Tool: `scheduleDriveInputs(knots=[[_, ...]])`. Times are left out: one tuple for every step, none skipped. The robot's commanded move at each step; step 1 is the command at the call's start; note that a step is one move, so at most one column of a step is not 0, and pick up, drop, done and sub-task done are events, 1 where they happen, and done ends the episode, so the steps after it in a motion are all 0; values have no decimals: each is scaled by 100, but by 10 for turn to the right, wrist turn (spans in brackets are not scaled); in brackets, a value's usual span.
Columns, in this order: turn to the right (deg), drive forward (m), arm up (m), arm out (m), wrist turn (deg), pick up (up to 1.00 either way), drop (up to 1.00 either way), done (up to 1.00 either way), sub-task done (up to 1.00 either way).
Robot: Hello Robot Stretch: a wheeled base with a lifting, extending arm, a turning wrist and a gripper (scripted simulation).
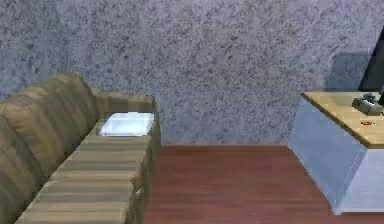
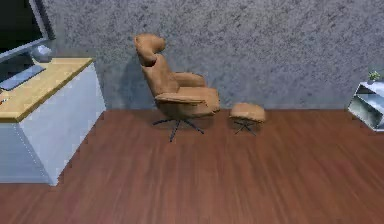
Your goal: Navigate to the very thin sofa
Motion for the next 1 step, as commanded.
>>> scheduleDriveInputs(knots=[[450, 0, 0, 0, 0, 0, 0, 0, 0]])
